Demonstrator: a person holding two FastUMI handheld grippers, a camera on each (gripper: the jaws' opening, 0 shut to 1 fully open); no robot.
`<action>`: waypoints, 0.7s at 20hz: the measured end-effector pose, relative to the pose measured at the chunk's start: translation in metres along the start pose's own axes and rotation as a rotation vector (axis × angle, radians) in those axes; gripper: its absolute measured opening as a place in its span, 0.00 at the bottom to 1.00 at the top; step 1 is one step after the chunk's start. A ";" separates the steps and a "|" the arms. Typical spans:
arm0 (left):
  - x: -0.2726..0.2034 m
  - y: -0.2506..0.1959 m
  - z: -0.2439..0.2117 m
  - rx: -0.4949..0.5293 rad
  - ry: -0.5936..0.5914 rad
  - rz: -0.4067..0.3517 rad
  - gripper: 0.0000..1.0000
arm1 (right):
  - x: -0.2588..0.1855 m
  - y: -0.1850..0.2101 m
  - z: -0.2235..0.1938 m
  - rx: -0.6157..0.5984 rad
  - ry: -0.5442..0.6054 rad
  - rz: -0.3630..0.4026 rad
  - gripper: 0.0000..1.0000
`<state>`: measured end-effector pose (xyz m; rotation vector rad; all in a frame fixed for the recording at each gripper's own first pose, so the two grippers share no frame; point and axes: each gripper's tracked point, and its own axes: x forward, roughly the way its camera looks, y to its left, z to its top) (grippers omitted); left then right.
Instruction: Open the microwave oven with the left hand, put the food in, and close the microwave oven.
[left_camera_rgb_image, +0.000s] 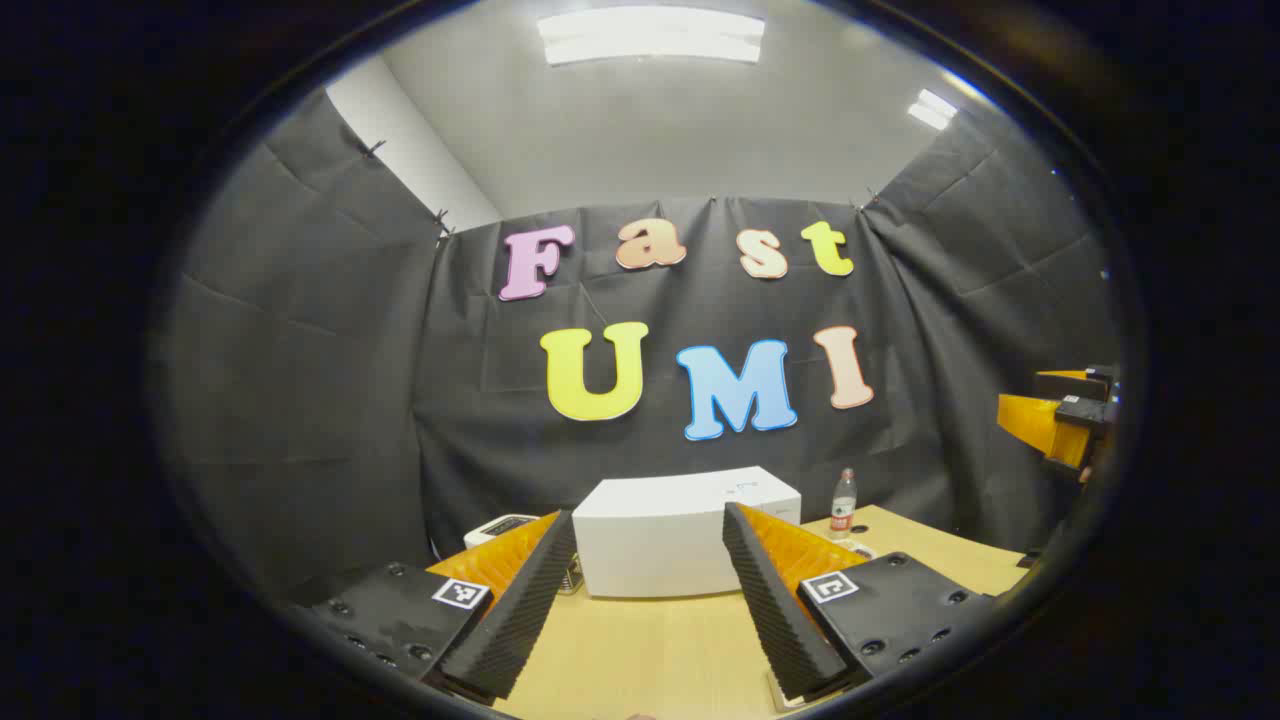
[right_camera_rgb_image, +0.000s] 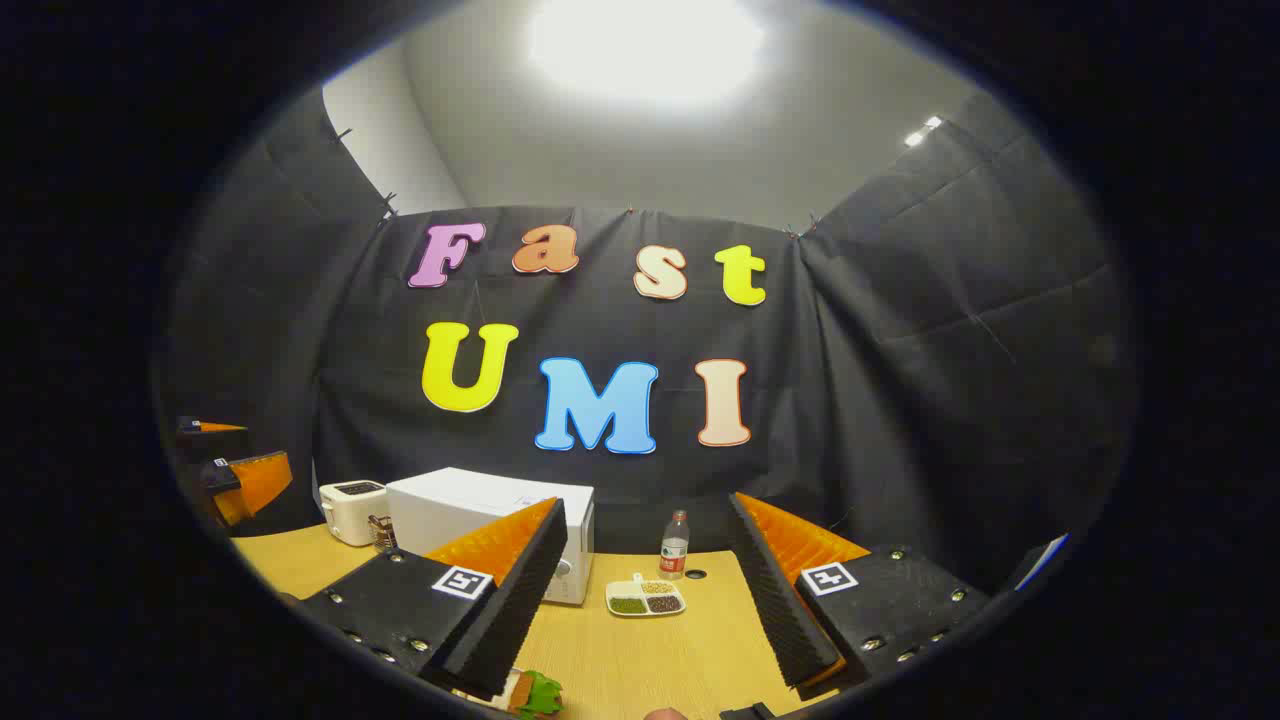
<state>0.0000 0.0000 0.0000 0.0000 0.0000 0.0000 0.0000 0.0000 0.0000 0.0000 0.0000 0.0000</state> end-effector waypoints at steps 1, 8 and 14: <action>-0.001 -0.002 0.000 -0.002 0.002 -0.001 1.00 | -0.001 0.000 0.000 0.001 0.002 0.003 0.96; -0.008 -0.017 0.002 0.012 0.001 -0.003 1.00 | -0.001 -0.006 -0.004 0.002 0.001 0.020 0.96; -0.012 -0.036 0.003 0.014 0.005 0.013 1.00 | -0.001 -0.020 -0.011 0.006 0.008 0.039 0.96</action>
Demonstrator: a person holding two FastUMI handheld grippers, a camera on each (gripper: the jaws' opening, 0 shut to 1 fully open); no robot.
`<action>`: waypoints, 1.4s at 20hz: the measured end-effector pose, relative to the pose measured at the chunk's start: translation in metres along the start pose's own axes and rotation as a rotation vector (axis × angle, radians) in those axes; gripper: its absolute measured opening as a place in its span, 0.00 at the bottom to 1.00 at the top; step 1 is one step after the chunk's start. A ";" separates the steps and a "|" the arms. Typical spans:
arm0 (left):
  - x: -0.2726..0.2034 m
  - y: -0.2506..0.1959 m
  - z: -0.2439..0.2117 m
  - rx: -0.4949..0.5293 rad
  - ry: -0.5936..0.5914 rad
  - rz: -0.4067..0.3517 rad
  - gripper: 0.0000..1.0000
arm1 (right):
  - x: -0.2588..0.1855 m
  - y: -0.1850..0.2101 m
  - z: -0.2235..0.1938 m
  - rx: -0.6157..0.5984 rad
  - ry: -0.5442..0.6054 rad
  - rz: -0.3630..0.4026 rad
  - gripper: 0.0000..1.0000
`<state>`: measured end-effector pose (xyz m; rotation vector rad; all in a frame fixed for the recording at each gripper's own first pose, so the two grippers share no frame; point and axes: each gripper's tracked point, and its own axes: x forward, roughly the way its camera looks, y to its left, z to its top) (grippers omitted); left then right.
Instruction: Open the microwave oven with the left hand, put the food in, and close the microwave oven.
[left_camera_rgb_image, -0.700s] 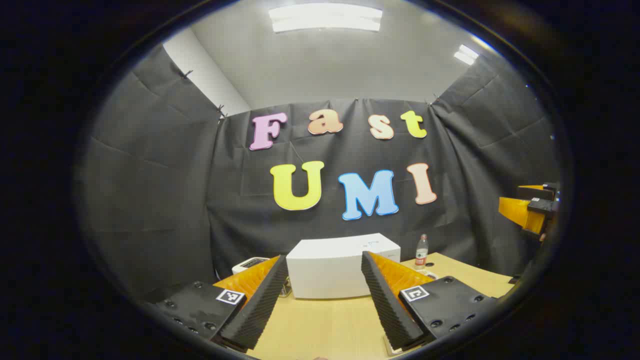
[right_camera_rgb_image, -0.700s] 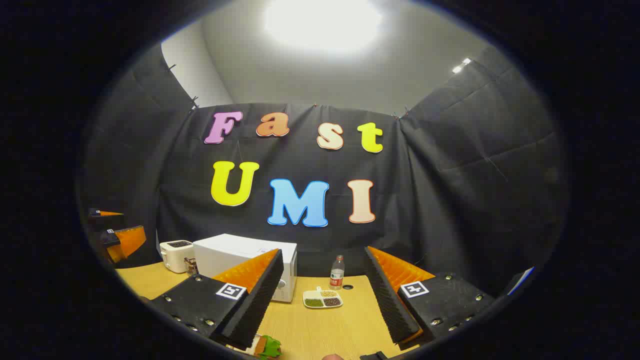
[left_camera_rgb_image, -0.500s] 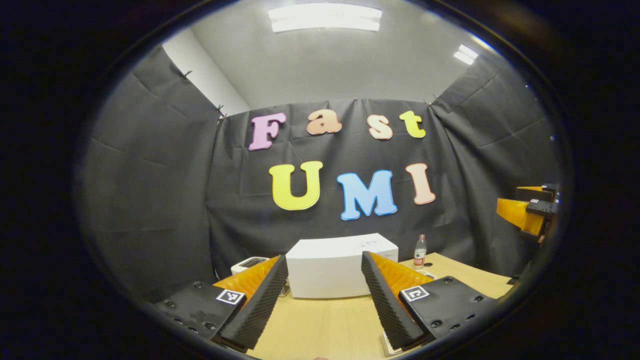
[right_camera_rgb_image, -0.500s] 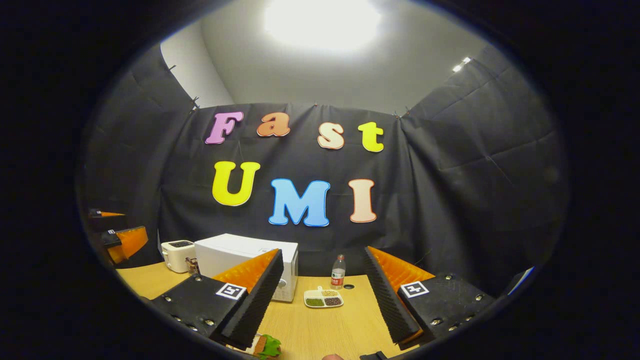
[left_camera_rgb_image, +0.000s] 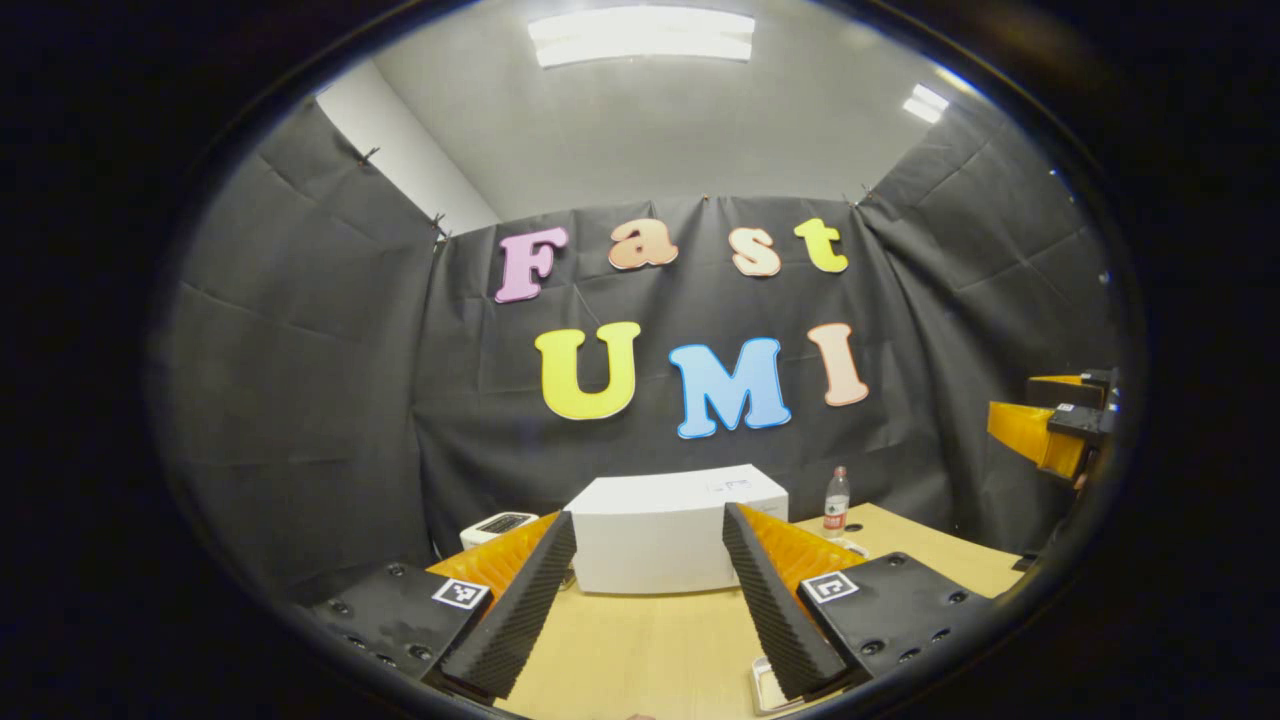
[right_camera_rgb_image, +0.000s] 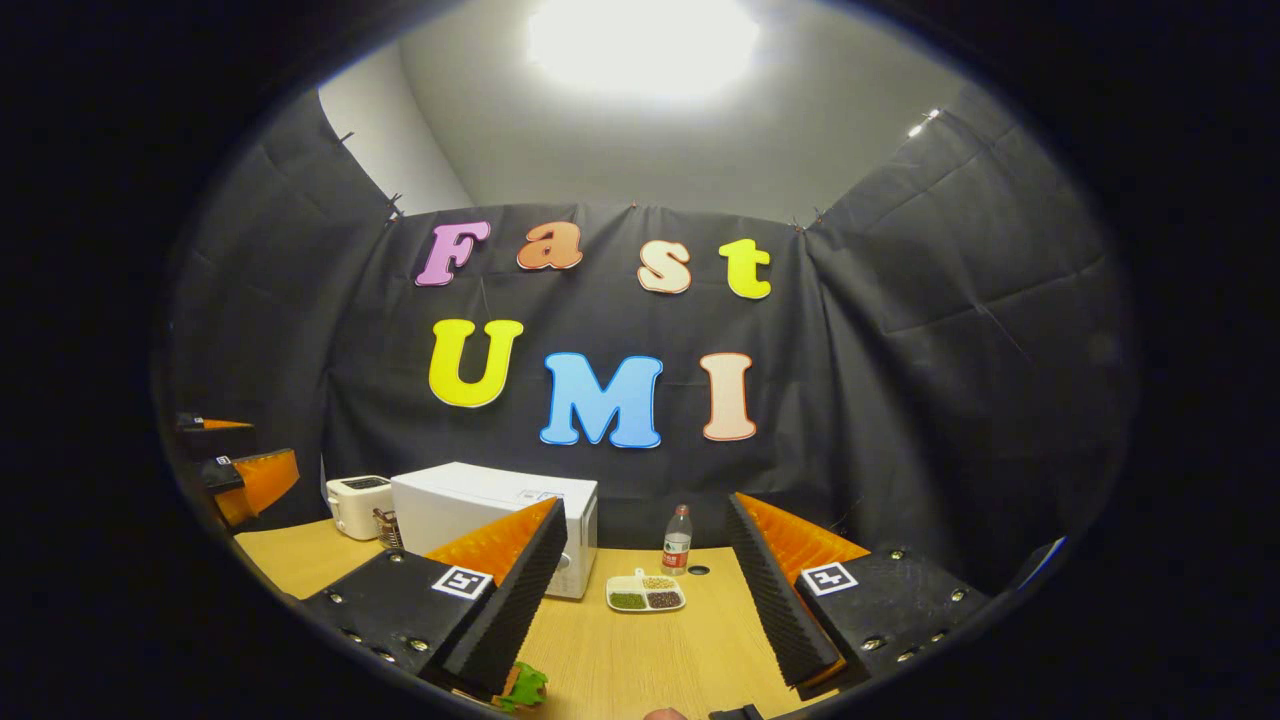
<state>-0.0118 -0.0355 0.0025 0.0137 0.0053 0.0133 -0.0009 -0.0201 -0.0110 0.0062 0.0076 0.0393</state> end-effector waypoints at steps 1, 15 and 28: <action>0.000 -0.005 0.002 -0.001 -0.001 0.003 1.00 | 0.001 -0.004 -0.001 0.000 -0.003 0.003 0.96; 0.066 -0.060 -0.005 0.004 -0.017 -0.009 1.00 | 0.007 -0.041 -0.009 0.041 -0.004 -0.004 0.96; 0.207 -0.095 -0.073 -0.032 0.025 -0.162 0.94 | 0.034 -0.044 -0.006 -0.014 0.010 -0.216 0.96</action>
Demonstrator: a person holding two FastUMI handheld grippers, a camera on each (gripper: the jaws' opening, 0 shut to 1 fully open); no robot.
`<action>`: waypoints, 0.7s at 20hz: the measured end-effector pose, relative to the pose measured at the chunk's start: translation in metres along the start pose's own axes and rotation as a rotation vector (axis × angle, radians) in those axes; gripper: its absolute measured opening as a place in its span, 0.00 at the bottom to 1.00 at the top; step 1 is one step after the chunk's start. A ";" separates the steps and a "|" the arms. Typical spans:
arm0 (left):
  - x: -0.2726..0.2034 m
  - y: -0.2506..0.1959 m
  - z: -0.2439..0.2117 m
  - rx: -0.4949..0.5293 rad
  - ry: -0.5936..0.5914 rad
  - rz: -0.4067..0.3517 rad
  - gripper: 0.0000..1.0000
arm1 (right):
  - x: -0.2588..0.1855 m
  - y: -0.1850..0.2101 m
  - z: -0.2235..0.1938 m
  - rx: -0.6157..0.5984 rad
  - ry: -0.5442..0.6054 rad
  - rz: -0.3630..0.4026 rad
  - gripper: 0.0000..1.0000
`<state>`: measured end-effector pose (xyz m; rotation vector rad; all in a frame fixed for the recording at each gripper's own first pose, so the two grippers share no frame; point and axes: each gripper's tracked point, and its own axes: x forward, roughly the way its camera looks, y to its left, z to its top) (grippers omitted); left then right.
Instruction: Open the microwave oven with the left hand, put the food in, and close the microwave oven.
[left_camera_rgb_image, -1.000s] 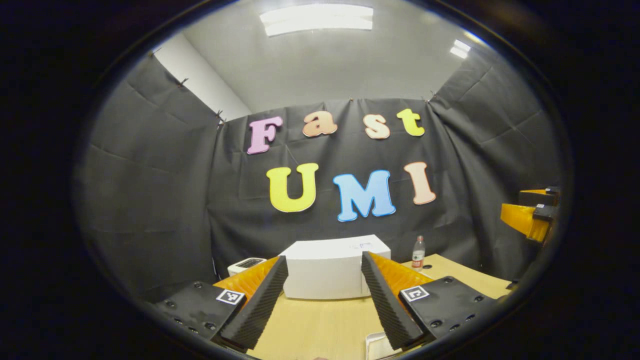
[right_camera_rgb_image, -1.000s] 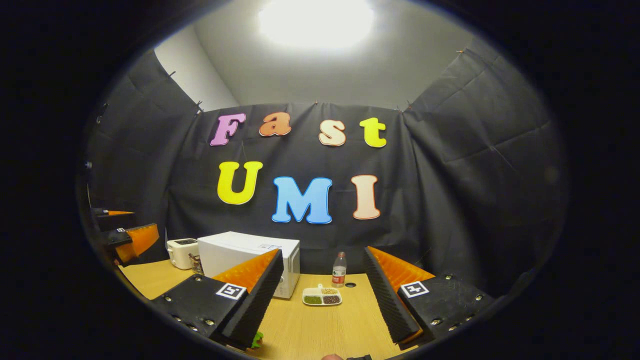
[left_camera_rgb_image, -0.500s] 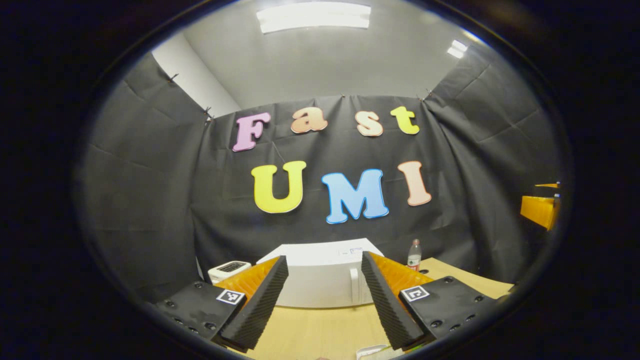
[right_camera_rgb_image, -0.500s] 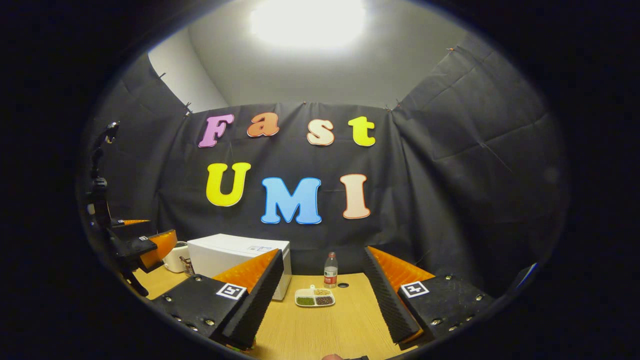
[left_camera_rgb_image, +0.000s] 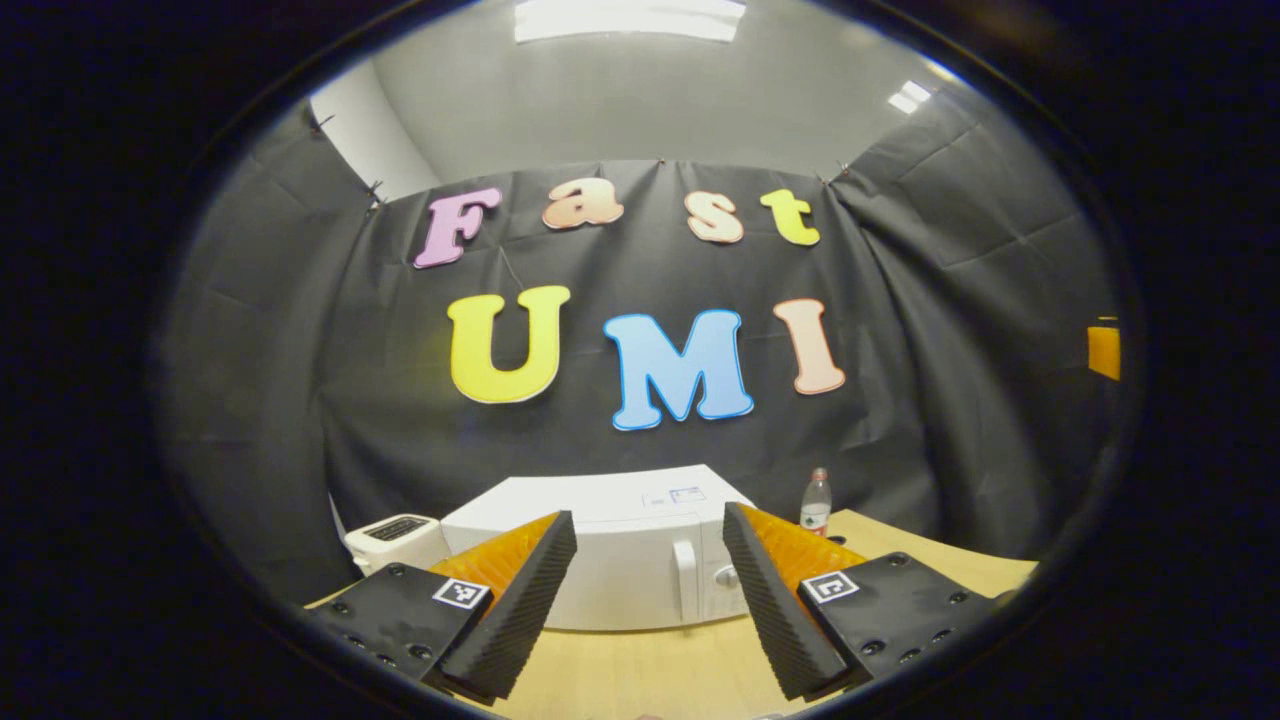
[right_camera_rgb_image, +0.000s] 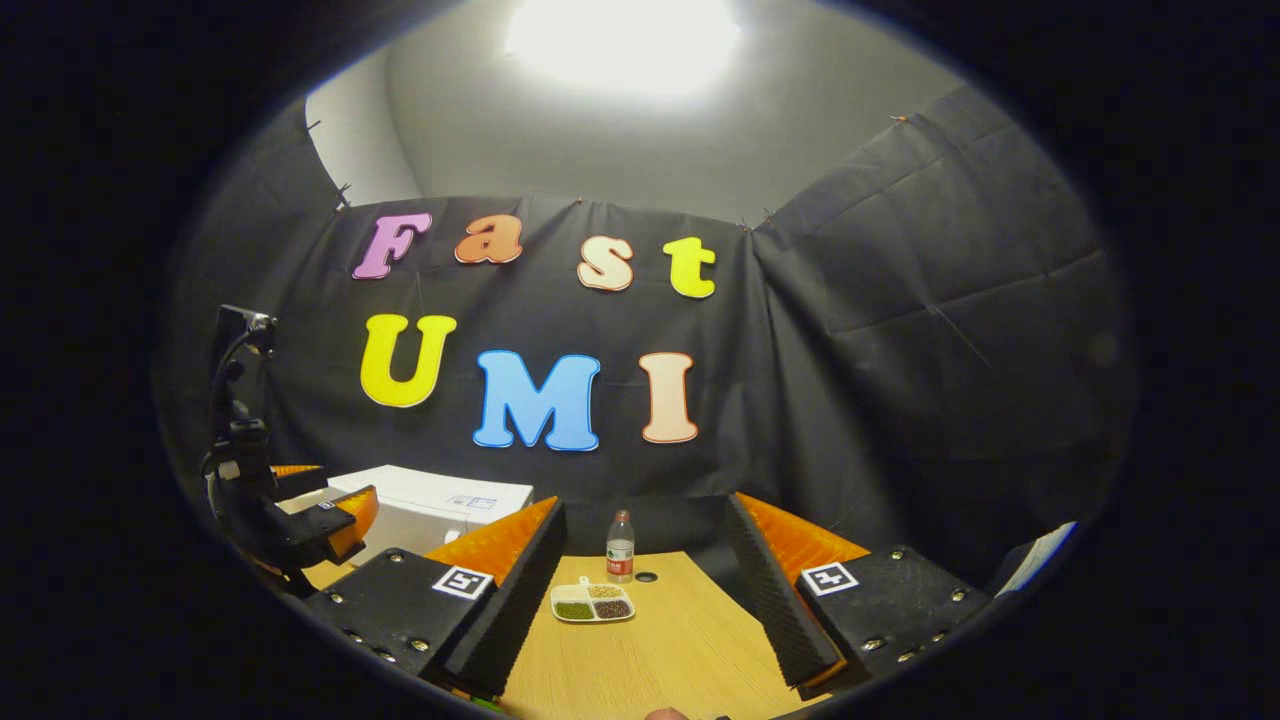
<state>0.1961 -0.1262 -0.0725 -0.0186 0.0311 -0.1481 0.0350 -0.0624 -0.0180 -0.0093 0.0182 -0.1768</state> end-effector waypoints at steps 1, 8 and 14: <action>0.009 -0.002 -0.005 -0.004 0.006 -0.009 0.94 | 0.001 0.000 -0.001 -0.004 0.004 -0.014 0.96; 0.077 -0.014 -0.052 -0.018 0.066 -0.065 1.00 | -0.001 -0.002 0.003 -0.045 0.004 -0.116 0.96; 0.120 -0.030 -0.098 -0.012 0.122 -0.121 0.97 | -0.007 -0.001 -0.004 -0.076 0.030 -0.186 0.96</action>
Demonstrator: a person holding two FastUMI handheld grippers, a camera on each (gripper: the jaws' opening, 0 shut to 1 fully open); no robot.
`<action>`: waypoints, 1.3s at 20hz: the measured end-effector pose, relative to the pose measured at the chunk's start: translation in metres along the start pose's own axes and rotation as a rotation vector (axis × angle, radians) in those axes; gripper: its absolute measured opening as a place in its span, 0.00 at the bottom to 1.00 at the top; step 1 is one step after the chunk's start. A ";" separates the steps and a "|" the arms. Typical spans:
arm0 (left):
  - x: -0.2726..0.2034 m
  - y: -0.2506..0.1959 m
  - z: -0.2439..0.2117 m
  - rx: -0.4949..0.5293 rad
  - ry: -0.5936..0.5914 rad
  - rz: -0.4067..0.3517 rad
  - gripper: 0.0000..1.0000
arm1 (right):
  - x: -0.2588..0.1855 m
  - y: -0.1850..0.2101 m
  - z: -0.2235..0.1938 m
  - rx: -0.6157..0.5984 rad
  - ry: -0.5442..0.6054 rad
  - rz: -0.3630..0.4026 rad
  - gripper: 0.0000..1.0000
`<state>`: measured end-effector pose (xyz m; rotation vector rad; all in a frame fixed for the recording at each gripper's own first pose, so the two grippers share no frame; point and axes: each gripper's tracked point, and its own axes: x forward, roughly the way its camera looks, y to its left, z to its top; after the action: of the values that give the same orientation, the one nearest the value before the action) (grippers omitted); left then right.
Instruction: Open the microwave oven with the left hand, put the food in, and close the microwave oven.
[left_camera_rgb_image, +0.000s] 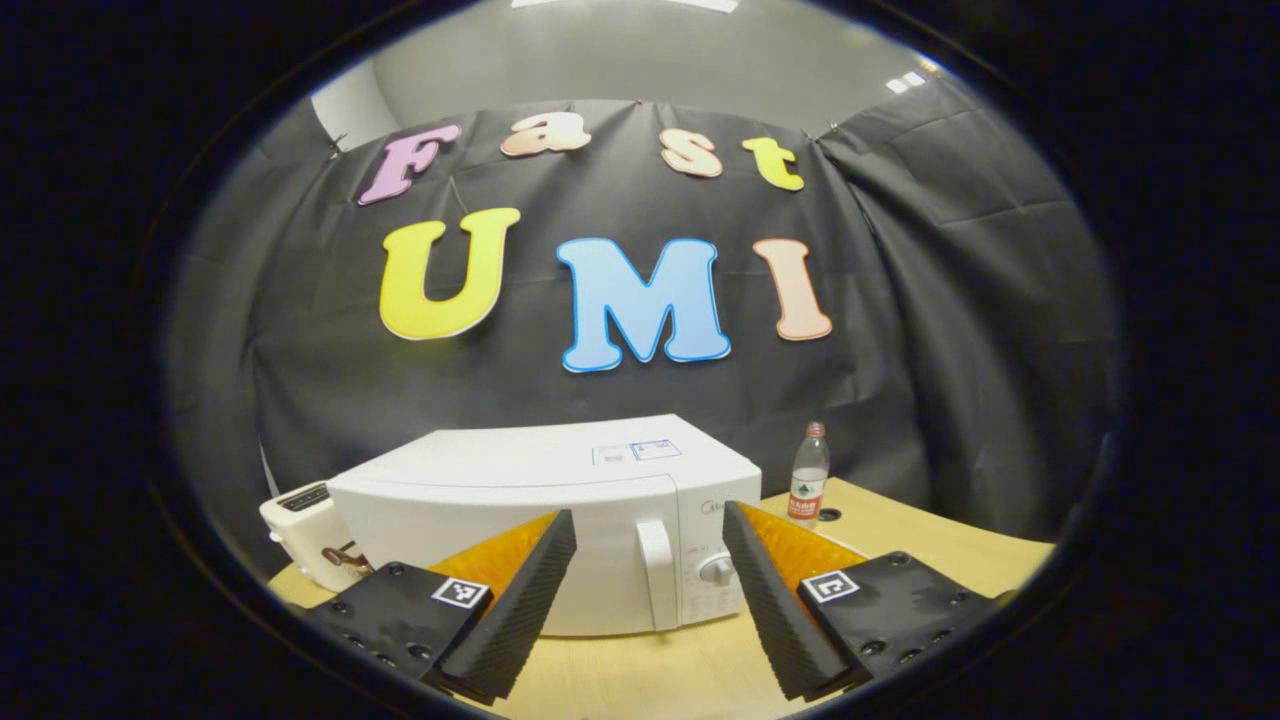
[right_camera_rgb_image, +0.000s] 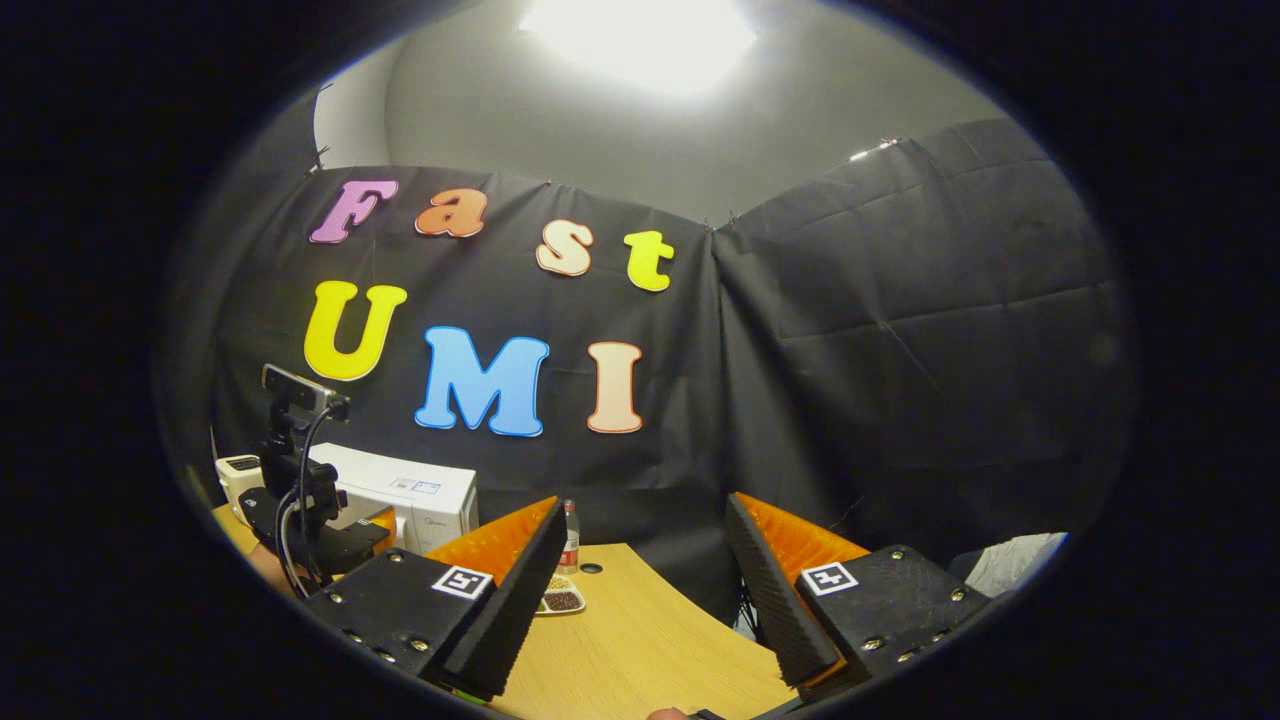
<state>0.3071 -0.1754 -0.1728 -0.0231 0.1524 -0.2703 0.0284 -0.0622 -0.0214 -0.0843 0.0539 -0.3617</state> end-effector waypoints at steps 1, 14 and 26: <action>0.009 -0.001 -0.006 0.008 0.009 -0.006 0.96 | -0.001 0.000 0.000 -0.006 0.004 -0.011 0.96; 0.067 -0.019 -0.077 0.046 0.134 -0.046 0.78 | -0.020 -0.015 -0.009 -0.060 0.063 -0.119 0.96; 0.079 -0.010 -0.083 0.026 0.145 -0.006 0.27 | -0.024 -0.013 -0.011 -0.096 0.083 -0.093 0.96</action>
<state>0.3669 -0.2060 -0.2663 0.0224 0.2926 -0.2795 0.0010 -0.0662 -0.0299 -0.1668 0.1499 -0.4558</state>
